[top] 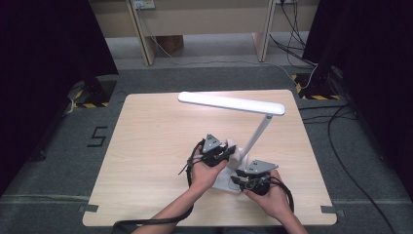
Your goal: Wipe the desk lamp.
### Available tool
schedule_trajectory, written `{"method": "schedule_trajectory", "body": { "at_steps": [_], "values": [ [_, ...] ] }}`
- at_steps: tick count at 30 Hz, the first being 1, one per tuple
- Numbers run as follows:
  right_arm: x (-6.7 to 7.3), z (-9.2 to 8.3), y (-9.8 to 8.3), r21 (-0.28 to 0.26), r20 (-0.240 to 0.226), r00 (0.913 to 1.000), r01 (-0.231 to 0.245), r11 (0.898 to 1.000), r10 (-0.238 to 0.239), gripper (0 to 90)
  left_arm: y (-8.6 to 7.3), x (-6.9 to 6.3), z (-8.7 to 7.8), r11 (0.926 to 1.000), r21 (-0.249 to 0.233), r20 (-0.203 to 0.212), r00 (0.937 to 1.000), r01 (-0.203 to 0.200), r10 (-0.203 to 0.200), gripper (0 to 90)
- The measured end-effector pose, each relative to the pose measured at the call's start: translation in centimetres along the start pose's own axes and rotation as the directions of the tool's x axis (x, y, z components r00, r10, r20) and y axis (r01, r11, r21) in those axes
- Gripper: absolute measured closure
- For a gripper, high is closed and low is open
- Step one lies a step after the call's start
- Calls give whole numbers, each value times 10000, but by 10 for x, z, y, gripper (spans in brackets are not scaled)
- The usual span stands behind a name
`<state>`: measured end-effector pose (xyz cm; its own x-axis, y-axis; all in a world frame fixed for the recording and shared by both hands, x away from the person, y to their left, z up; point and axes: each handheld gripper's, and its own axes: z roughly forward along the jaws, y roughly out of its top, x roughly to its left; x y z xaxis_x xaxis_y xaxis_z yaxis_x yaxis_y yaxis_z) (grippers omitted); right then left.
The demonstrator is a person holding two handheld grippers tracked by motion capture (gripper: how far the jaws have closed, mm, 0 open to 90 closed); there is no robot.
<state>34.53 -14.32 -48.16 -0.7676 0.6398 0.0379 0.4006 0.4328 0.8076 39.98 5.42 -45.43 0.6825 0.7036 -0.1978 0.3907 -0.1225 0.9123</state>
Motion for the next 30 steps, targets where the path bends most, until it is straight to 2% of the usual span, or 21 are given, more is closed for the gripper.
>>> {"method": "schedule_trajectory", "body": {
  "at_steps": [1, 2, 4, 5, 8, 9, 11, 13, 14, 16, 18, 21, 25, 27, 30],
  "values": [
    [0, 0, 0, 0, 0, 10000, 0, 10000, 0, 640, 0, 0, 0, 10000, 0, 0, 10000, 0, 0, 816],
    [0, -8, 5, -473, 323, 9994, -122, 9988, 138, 598, 3, 0, -9, 10000, -2, 63, 10000, -25, 25, 816],
    [0, -11, 7, -684, 477, 9988, -107, 9976, 140, 574, 5, -1, -13, 10000, -14, 111, 9999, -76, 76, 816],
    [1, -16, 12, -1071, 807, 9967, 9, 9943, 78, 523, 7, -2, -22, 9999, -39, 215, 9997, -102, 103, 817],
    [2, -19, 16, -1328, 1046, 9945, 190, 9910, -50, 488, 10, -4, -31, 9998, -69, 308, 9994, -177, 179, 817],
    [2, -22, 21, -1677, 1269, 9916, 450, 9848, -237, 448, 10, -4, -35, 9997, -61, 333, 9992, -223, 225, 817],
    [2, -23, 23, -1740, 1261, 9915, 523, 9834, -305, 432, 11, -4, -41, 9998, -5, 434, 9989, -185, 185, 817],
    [2, -22, 30, -1807, 1237, 9896, 958, 9789, -740, 362, 13, -5, -48, 9999, 49, 627, 9980, -117, 113, 817],
    [2, -22, 30, -1807, 1237, 9896, 958, 9789, -740, 362, 13, -5, -48, 9999, 49, 627, 9980, -117, 113, 816],
    [1, -18, 36, -1698, 1044, 9881, 1298, 9769, -1132, 324, 14, -6, -52, 9999, -14, 742, 9972, -108, 109, 817],
    [1, -16, 38, -1649, 881, 9875, 1441, 9757, -1309, 302, 16, -8, -58, 9998, 87, 914, 9957, -170, 162, 817],
    [0, -14, 39, -1596, 712, 9862, 1592, 9742, -1495, 276, 17, -9, -60, 9998, 118, 1056, 9943, -168, 154, 817],
    [0, -12, 42, -1445, 613, 9789, 2019, 9687, -1949, 238, 18, -10, -62, 9996, 200, 1247, 9921, -177, 150, 817],
    [1, -11, 43, -1474, 540, 9767, 2137, 9657, -2079, 234, 18, -12, -61, 9998, 191, 1400, 9901, -103, 75, 817],
    [2, -10, 43, -1496, 576, 9744, 2234, 9632, -2171, 237, 19, -15, -62, 9995, 235, 1510, 9883, -230, 192, 817]
  ]
}}
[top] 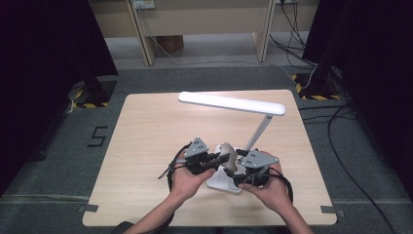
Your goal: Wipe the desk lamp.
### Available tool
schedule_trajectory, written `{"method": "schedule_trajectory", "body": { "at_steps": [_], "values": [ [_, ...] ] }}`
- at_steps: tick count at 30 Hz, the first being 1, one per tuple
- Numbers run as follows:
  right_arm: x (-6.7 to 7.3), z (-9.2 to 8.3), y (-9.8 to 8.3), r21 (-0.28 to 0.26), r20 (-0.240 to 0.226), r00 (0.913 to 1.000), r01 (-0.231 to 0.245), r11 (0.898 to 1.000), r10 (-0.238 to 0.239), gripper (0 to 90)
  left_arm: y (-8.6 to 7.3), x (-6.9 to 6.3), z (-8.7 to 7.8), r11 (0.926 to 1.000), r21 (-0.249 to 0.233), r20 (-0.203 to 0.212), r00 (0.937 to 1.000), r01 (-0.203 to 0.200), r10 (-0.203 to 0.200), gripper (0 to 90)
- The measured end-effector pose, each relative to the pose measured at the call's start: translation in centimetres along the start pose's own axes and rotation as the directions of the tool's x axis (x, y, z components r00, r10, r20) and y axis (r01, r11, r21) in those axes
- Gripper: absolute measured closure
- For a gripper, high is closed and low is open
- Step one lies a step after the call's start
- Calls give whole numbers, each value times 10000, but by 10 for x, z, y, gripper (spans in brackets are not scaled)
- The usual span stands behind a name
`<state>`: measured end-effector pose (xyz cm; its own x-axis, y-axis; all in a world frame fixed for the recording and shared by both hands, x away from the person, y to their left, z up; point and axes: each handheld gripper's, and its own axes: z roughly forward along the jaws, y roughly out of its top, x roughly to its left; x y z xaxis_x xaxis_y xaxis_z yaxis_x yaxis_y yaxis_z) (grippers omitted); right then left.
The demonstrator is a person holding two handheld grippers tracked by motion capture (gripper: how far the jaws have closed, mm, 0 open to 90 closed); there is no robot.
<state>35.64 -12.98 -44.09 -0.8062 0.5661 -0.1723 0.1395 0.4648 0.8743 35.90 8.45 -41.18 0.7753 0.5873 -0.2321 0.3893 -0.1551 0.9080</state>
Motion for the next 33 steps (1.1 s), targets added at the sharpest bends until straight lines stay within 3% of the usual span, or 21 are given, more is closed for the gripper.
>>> {"method": "schedule_trajectory", "body": {
  "at_steps": [1, 2, 6, 8, 13, 16, 17, 18, 19, 20, 24, 29, 33],
  "values": [
    [0, 0, 0, -43, 20, 10000, 65, 10000, -65, 269, 0, 0, 0, 10000, -14, 4, 10000, -14, 14, 816],
    [0, -2, -1, -224, -108, 9997, 221, 9995, -224, 395, 0, 1, -1, 10000, -89, 16, 10000, -40, 40, 818],
    [1, -3, -2, -386, -249, 9996, 146, 9991, -156, 440, 1, 2, -3, 10000, -42, 153, 9999, -36, 37, 820],
    [2, -4, -2, -500, -359, 9991, 197, 9986, -215, 536, 2, 2, -5, 10000, -71, 160, 9999, -41, 43, 820],
    [5, -5, -1, -617, -433, 9988, 197, 9979, -224, 638, 2, 4, -6, 9999, -171, 134, 9999, -1, 3, 819],
    [5, -5, -1, -546, -375, 9990, 211, 9983, -232, 620, 2, 4, -6, 9999, -157, 132, 9999, 37, -35, 819],
    [4, -5, -1, -439, -353, 9990, 275, 9987, -291, 545, 2, 4, -6, 9999, -138, 128, 9999, 39, -38, 820],
    [4, -5, -1, -439, -353, 9990, 275, 9987, -291, 545, 1, 4, -6, 9999, -131, 137, 9999, 36, -34, 820],
    [4, -5, -1, -309, -300, 9991, 300, 9991, -309, 411, 1, 5, -6, 10000, -93, 113, 9999, 8, -7, 820],
    [3, -5, -1, -308, -271, 9993, 267, 9992, -275, 366, 1, 5, -6, 10000, -93, 113, 9999, 8, -7, 820],
    [2, -3, -1, -142, -389, 9984, 395, 9991, -401, 302, -1, 4, -6, 10000, 44, 216, 9998, -25, 24, 820],
    [2, 1, -2, 24, -482, 9978, 465, 9989, -463, 332, -1, 2, -5, 9999, 39, 496, 9987, 129, -131, 820],
    [1, 0, -5, -188, -733, 9968, 304, 9994, -317, 516, -1, 3, -7, 9998, -62, 484, 9987, 167, -164, 819]
  ]
}}
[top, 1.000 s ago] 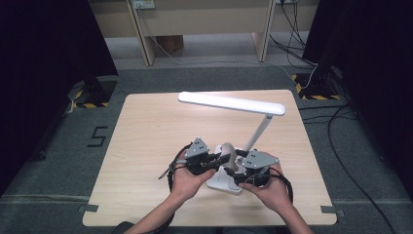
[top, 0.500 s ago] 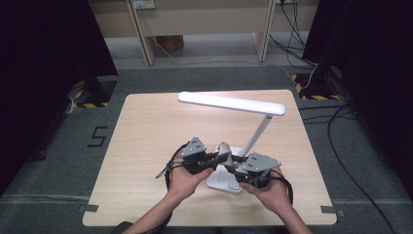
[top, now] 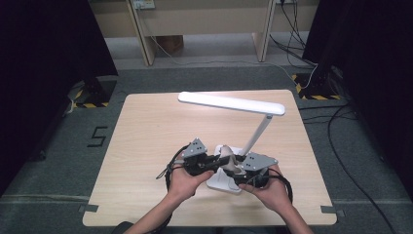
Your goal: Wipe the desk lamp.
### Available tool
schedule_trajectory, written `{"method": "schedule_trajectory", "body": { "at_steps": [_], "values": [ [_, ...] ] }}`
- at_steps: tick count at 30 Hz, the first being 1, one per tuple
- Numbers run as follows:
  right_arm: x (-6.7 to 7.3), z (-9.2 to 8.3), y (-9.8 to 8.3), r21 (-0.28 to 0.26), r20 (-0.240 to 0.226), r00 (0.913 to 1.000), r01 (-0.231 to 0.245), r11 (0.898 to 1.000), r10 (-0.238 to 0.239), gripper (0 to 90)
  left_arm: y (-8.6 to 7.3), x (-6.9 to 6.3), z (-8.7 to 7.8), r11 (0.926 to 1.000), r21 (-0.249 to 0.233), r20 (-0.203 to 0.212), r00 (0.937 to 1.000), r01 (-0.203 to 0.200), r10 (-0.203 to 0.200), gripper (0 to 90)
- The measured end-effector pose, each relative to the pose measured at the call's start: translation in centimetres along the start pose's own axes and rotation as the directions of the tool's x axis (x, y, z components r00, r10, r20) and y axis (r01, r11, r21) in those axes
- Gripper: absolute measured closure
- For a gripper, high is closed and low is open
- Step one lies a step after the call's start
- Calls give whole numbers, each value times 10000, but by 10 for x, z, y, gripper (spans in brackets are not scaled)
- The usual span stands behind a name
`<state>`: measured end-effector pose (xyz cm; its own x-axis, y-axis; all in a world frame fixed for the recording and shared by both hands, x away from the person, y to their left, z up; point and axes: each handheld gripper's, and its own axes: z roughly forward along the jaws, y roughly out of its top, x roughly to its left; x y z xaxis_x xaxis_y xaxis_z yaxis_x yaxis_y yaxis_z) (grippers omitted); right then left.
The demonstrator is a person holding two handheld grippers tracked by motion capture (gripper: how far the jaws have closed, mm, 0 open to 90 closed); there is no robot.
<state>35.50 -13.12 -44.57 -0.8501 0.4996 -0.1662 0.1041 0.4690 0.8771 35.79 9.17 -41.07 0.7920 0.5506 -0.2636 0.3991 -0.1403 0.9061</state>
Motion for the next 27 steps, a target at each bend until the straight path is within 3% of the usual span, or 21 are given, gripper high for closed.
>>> {"method": "schedule_trajectory", "body": {
  "at_steps": [2, 5, 11, 16, 21, 23, 25, 27],
  "values": [
    [1, -5, 0, -275, 57, 9999, -162, 9995, 163, 559, 0, 4, -2, 10000, -76, -105, 9999, 53, -54, 819],
    [1, -8, 0, -379, 112, 9997, -196, 9991, 200, 556, -1, 7, -3, 9995, -171, -68, 9996, 265, -266, 819],
    [2, -14, 2, -594, 19, 9996, -272, 9979, 274, 503, 1, 9, -5, 9993, -264, -181, 9995, 246, -251, 820],
    [0, -14, 1, -752, -77, 9992, -394, 9964, 389, 524, 1, 9, -6, 9992, -275, -110, 9995, 295, -298, 820],
    [-1, -10, 5, -691, 106, 9997, -220, 9974, 228, 404, 2, 7, -7, 9993, -250, -41, 9996, 272, -273, 821],
    [-1, -10, 5, -701, 115, 9998, -141, 9974, 150, 416, 2, 6, -6, 9994, -233, 70, 9996, 263, -261, 822],
    [-1, -10, 6, -505, -93, 9999, 130, 9986, -135, 534, 2, 5, -6, 9993, -241, 183, 9994, 295, -290, 821],
    [0, -10, 6, -475, -172, 9997, 143, 9988, -152, 587, 2, 5, -6, 9992, -284, 298, 9992, 274, -265, 822]
  ]
}}
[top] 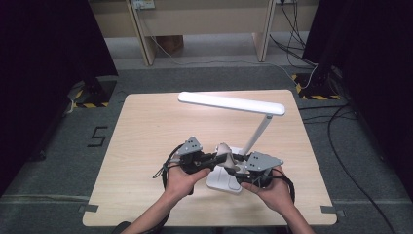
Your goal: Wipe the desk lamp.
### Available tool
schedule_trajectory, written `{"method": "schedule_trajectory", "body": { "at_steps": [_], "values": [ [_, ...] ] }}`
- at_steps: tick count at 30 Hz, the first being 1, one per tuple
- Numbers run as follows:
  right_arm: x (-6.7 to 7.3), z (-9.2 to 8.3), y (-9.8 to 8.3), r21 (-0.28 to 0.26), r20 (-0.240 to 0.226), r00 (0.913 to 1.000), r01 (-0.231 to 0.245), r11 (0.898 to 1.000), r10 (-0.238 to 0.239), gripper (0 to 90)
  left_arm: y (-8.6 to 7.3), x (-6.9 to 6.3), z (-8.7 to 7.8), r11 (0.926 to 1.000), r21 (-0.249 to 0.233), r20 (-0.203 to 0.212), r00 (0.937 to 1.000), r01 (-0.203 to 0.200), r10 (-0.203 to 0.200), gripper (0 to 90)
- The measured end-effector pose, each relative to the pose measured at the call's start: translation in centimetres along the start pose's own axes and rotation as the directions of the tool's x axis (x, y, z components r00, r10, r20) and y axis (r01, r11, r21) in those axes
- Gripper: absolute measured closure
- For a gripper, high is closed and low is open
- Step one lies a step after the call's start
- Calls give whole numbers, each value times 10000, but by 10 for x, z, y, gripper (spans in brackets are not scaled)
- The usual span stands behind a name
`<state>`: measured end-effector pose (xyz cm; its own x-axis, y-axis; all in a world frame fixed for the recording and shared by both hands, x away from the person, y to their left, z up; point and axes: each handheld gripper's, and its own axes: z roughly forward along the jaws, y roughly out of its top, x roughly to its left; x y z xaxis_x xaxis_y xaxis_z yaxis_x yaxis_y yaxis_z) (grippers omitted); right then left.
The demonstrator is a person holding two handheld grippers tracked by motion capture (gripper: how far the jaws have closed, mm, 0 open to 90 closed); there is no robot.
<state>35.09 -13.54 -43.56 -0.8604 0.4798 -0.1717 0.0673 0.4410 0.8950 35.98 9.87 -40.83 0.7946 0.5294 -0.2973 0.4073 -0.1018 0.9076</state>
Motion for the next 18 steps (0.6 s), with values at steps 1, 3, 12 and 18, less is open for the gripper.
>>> {"method": "schedule_trajectory", "body": {
  "at_steps": [1, 3, 12, 18],
  "values": [
    [1, 0, 0, -59, -54, 10000, 43, 10000, -43, 643, 0, 0, 0, 10000, -30, 37, 10000, -26, 27, 822],
    [2, -2, 1, -156, -110, 9999, 42, 9999, -44, 728, 1, 0, -1, 10000, -81, 107, 9999, -21, 22, 821],
    [0, -17, 0, 309, 255, 9993, -281, 9991, 273, 801, -2, -2, 4, 9981, -242, 113, 9983, -565, 568, 606],
    [-11, -42, -17, 646, 1129, 9905, -857, 9942, 780, 802, -10, 8, -2, 9981, -414, -121, 9989, -455, 450, 510]
  ]
}}
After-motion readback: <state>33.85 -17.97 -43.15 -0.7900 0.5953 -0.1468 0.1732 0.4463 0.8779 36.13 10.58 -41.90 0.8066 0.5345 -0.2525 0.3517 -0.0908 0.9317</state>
